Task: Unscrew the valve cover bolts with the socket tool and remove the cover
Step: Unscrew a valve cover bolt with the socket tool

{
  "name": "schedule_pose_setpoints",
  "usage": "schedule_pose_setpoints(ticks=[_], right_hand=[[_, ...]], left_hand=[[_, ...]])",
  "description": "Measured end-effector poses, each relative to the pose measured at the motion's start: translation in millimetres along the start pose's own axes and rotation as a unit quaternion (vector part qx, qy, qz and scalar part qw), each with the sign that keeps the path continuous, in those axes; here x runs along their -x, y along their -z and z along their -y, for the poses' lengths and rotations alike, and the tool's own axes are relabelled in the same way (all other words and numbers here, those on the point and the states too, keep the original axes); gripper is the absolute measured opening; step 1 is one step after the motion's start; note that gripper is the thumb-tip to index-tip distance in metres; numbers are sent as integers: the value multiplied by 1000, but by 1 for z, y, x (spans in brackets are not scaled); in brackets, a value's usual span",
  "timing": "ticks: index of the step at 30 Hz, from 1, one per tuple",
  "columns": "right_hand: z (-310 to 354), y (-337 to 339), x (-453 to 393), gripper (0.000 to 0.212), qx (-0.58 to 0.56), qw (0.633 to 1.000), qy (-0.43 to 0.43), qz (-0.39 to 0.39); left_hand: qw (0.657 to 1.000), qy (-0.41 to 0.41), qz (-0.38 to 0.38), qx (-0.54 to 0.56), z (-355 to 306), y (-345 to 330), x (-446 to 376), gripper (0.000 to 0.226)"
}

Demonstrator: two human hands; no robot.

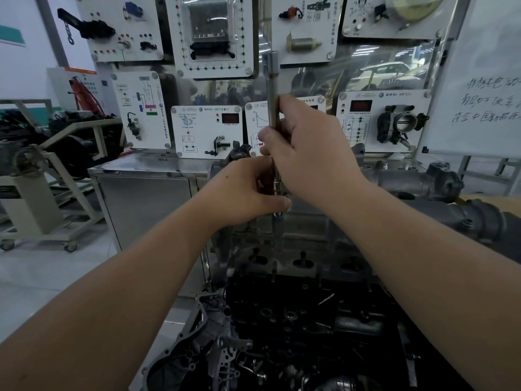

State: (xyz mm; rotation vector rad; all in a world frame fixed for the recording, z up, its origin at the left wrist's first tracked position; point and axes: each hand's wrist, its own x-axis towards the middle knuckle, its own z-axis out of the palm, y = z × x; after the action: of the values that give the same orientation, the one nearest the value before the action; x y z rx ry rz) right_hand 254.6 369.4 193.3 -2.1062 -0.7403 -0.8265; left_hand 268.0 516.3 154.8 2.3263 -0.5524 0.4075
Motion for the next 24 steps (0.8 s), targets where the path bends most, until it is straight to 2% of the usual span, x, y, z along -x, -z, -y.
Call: schedule_pose_setpoints(ticks=[4,7,13,22,24], right_hand=[[0,1,2,18,-18,1000,3,-4],[-1,4,1,22,-27,1000,3,-11],[-4,14,2,18,-26,998,16,-49],[-19,30,12,10,5,998,-42,-35],[-21,39,14,14,28,998,-53,-26]], left_hand=[[998,-3,13,-69,1,-3,-1,19],[992,-14,10,-127,1,-7,-2,22],[993,-12,10,-117,3,-6,-3,24],[998,-23,-38,-53,5,-6,2,28],[998,-23,-32,-44,2,-3,4,25]])
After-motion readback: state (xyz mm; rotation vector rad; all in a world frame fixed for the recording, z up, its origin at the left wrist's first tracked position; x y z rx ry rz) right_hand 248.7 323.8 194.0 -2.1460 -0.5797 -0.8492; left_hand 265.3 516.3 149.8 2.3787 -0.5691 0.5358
